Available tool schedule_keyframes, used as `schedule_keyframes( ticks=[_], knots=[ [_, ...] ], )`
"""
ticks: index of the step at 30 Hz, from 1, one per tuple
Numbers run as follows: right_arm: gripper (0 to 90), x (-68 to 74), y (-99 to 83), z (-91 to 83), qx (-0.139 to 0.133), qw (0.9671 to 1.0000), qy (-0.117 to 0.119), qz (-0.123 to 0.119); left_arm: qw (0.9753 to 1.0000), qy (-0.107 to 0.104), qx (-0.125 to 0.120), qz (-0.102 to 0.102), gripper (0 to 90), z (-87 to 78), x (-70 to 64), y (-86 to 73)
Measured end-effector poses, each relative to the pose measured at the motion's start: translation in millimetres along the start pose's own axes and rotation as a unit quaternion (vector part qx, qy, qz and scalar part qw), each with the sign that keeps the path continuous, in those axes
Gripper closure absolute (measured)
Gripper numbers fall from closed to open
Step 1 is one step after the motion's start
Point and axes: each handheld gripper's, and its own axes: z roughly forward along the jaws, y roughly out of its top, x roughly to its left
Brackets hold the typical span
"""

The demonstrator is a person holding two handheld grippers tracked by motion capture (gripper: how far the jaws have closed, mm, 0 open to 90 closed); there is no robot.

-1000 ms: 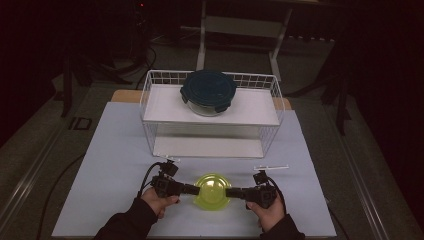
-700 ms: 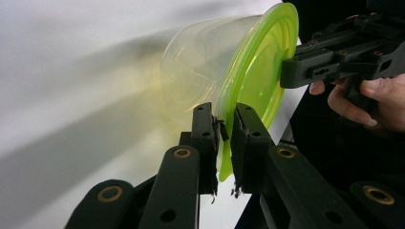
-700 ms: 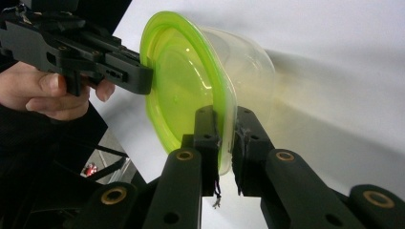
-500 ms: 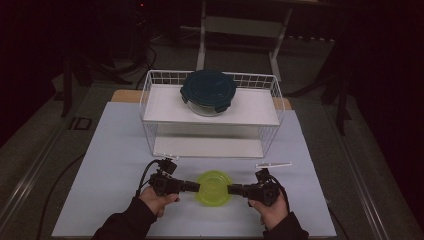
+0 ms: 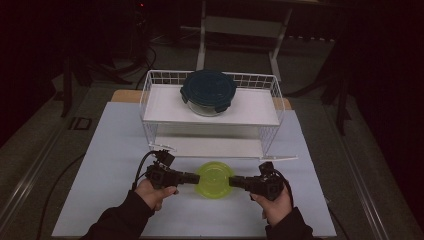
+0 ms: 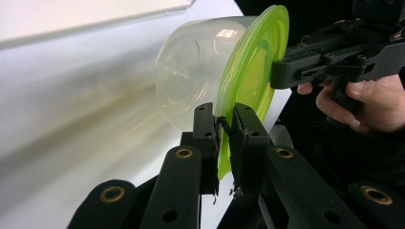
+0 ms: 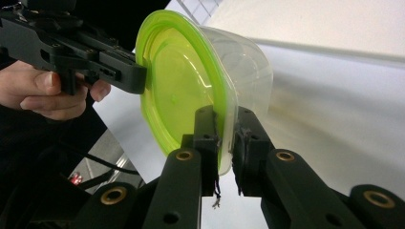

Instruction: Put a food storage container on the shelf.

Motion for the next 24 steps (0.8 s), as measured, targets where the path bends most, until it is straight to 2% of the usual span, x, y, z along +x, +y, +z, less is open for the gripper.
schedule_keyframes(
  ticks=[7, 15, 18, 24],
  knots=[
    [81.2, 6.9, 11.7, -10.0, -0.013, 0.9998, 0.002, -0.013, 0.9999, -0.006, -0.01, 0.004, 81.2, -8.8, -8.3, 9.9],
    [81.3, 19.7, 30.9, -23.2, -0.03, 0.9991, 0.002, -0.031, 0.9995, 0.0, -0.024, 0.022, 81.2, -22.1, -21.8, 25.6],
    [81.3, 26.3, 40.2, -28.5, -0.039, 0.9985, 0.004, -0.038, 0.9988, 0.002, -0.035, 0.036, 81.3, -33.8, -31.5, 36.1],
    [81.3, 38.0, 58.6, -36.7, -0.052, 0.9973, 0.006, -0.053, 0.9977, 0.009, -0.046, 0.048, 81.3, -49.6, -42.7, 50.9]
  ],
)
